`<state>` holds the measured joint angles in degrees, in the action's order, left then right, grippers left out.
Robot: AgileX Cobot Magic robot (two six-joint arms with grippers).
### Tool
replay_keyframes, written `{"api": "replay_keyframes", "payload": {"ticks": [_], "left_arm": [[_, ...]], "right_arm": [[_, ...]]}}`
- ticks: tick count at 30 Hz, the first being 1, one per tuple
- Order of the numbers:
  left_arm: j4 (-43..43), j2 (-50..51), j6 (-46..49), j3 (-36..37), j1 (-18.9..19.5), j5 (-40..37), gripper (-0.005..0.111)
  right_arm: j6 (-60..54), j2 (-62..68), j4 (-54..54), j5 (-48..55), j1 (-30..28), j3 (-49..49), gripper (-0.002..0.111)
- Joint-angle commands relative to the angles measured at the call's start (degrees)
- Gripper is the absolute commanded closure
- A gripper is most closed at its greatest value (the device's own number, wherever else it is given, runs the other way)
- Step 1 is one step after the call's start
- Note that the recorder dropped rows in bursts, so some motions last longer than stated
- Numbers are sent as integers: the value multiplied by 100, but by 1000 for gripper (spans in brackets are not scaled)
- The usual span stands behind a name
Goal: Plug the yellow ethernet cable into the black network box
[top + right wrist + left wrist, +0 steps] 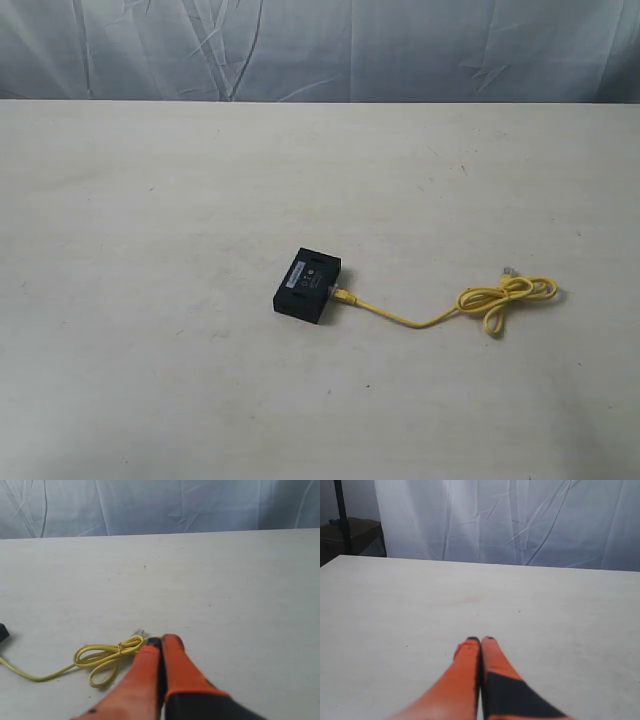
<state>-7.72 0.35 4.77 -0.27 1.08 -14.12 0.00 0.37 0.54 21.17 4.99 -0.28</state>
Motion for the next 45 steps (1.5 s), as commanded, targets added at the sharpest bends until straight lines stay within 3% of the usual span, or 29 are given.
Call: {"api": "replay_keyframes", "payload": {"ticks": [1, 10, 45], "left_arm": [[78, -35, -39, 27, 12, 85, 107], [133, -35, -477, 27, 12, 85, 107], [248, -35, -447, 27, 12, 85, 107]], "right_arm": [[0, -37, 0, -101, -28, 28, 108], [0, -37, 0, -101, -28, 28, 108], [0, -37, 11, -101, -28, 28, 108]]}}
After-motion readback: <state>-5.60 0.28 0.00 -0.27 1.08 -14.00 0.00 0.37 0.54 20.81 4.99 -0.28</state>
